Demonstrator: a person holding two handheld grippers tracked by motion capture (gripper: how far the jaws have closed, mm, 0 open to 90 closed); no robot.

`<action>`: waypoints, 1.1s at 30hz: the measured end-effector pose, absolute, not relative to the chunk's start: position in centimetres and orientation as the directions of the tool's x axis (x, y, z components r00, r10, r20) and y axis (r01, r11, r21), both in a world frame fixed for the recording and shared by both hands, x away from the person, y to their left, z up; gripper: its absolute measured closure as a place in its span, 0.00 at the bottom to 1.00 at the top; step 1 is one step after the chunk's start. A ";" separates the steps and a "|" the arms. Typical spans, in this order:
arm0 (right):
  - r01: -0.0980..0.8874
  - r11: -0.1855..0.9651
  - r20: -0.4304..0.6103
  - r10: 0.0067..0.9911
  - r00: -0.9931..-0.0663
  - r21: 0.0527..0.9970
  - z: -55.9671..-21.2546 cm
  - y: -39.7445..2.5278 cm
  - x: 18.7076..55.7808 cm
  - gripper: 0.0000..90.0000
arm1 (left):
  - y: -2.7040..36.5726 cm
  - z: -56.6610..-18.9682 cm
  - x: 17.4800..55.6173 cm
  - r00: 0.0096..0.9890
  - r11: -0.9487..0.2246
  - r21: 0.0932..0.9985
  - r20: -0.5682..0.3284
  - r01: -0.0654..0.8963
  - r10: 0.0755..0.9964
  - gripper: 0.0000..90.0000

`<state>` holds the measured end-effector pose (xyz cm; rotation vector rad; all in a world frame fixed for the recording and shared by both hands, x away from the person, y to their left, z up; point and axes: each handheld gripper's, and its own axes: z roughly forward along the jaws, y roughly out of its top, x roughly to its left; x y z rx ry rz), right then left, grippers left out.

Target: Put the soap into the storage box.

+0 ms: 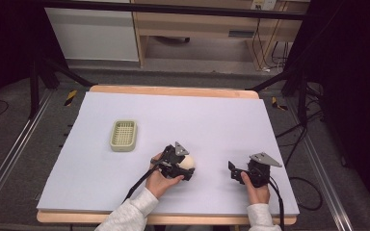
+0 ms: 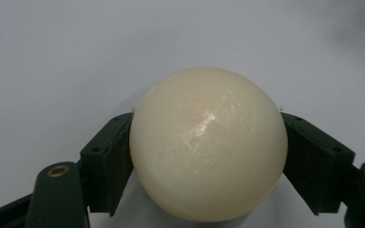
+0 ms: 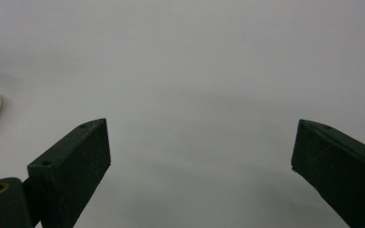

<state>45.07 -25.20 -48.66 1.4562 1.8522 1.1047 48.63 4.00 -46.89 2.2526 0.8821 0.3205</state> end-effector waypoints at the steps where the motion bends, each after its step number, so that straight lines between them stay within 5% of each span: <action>1: 0.522 0.083 0.076 0.958 -0.276 0.849 -48.7 -25.2 45.1 0.07 | 4.1 -46.7 48.6 0.739 -0.529 0.683 -0.023 0.504 0.674 0.27; 33: 0.524 0.083 0.074 0.959 -0.273 0.848 -48.7 -25.2 45.1 0.07 | 9.1 -43.6 47.8 0.729 -0.511 0.707 -0.009 0.489 0.685 0.27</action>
